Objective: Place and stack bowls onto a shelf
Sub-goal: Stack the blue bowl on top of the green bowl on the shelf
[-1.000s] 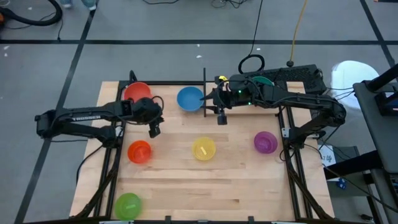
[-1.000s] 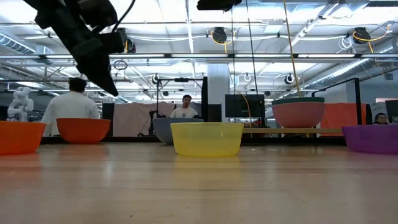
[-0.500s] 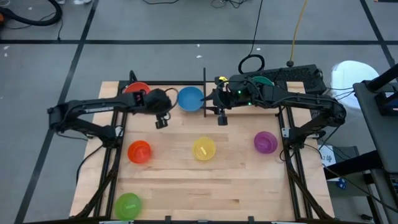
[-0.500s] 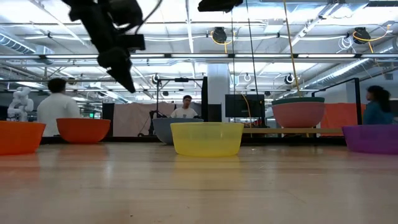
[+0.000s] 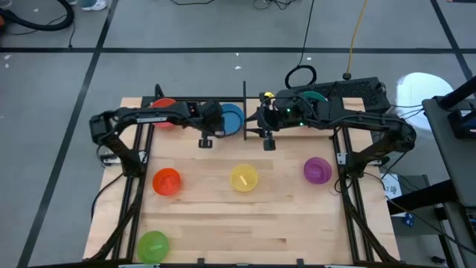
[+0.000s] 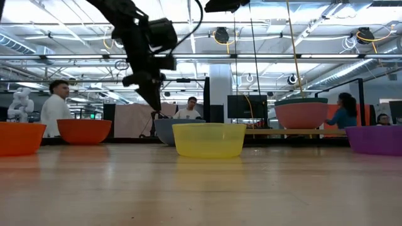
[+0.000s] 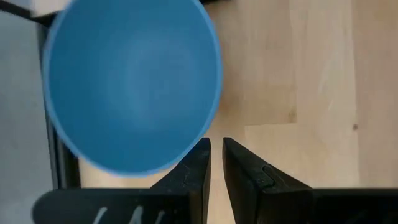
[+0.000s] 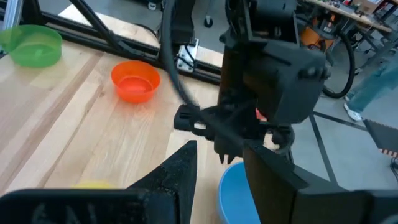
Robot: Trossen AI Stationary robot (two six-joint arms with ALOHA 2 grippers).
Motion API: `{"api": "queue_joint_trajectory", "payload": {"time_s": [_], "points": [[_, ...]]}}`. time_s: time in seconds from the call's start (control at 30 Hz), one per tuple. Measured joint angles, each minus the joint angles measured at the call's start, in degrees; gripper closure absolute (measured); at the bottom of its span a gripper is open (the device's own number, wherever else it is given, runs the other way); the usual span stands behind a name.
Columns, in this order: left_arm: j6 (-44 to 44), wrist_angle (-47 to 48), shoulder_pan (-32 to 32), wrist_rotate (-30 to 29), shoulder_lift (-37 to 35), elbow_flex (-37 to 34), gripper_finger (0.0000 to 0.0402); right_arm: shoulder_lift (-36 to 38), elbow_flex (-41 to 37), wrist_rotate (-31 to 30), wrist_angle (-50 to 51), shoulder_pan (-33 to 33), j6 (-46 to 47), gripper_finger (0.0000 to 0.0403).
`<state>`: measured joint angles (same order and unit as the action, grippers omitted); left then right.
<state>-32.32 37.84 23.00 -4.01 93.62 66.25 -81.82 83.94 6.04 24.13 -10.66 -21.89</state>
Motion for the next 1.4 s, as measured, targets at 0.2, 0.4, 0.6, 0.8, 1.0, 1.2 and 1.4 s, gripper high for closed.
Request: {"api": "queue_joint_trajectory", "payload": {"time_s": [0.2, 0.4, 0.6, 0.8, 1.0, 1.2, 1.4], "points": [[-3.87, -1.16, 0.08, -0.72, 4.79, 0.07, 0.0353, 1.73, 0.0, 0.0, 1.07, 0.0, -0.06, 0.028], [-4.77, -3.23, 0.17, -2.5, 3.99, 0.07, 0.0353, 2.82, 0.0, 0.01, 1.52, 0.0, -0.44, 0.028], [-6.65, -3.01, 0.07, -2.56, 1.32, 0.08, 0.0353, 2.82, 0.0, 0.0, 1.76, -0.19, -0.59, 0.028], [-9.02, -3.65, 1.14, -2.73, 2.28, 0.07, 0.0353, 2.82, 0.0, -0.04, 2.82, -0.31, -1.77, 0.028], [-10.02, -5.22, 1.83, -3.71, 3.51, 0.05, 0.0353, 2.82, 0.0, -0.04, 3.13, -0.31, -1.79, 0.028], [-10.22, -5.0, 2.52, -3.72, 3.52, 0.05, 0.0353, 2.82, 0.0, -0.04, 3.14, -1.03, -1.79, 0.028], [-9.98, -4.79, 2.72, -3.69, 3.52, 0.05, 0.0353, 2.82, 0.0, -0.05, 3.18, -2.22, -1.53, 0.028]]}}
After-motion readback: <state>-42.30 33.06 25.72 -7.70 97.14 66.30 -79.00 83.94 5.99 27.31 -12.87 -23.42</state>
